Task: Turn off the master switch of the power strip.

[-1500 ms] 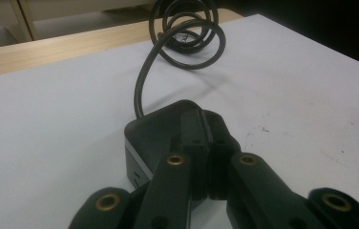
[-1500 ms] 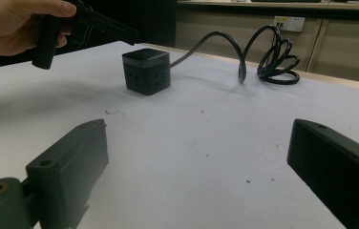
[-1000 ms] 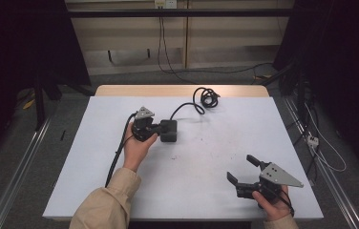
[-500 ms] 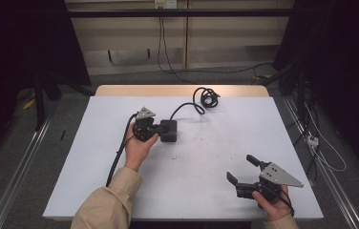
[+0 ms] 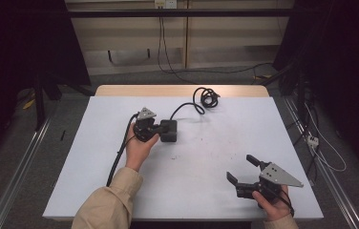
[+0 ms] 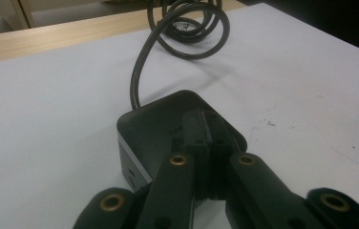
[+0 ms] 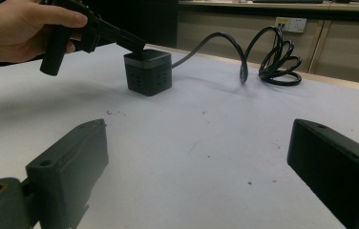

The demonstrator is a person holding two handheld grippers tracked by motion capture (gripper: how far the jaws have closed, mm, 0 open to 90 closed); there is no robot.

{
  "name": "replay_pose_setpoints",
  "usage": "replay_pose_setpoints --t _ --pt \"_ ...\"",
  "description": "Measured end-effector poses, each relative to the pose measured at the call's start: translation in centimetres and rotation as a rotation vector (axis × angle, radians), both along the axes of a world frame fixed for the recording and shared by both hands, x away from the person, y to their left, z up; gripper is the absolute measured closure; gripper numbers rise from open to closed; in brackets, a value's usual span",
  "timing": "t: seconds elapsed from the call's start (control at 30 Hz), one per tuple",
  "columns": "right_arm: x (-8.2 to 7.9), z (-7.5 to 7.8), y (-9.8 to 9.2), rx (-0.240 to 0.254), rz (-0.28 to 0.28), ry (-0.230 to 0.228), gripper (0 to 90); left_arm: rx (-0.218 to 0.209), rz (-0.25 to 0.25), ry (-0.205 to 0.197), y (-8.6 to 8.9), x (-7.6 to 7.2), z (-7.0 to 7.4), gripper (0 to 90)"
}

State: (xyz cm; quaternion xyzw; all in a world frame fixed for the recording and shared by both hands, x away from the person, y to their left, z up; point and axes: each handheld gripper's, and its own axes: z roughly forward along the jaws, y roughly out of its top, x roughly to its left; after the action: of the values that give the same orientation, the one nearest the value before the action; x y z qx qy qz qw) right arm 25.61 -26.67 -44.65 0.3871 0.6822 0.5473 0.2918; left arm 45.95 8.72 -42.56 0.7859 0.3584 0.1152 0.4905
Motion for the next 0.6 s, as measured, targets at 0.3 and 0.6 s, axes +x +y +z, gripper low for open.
replay_pose_setpoints --t 0.3,0.6 --pt "0.02 -0.01 -0.04 0.000 -0.001 0.001 6.3 0.000 -0.007 -0.003 0.05 0.12 -0.09 90.0" --pt "0.00 0.01 0.00 -0.001 0.000 -0.001 6.3 0.026 -0.013 -0.026 -0.07 -0.02 -0.06 90.0"
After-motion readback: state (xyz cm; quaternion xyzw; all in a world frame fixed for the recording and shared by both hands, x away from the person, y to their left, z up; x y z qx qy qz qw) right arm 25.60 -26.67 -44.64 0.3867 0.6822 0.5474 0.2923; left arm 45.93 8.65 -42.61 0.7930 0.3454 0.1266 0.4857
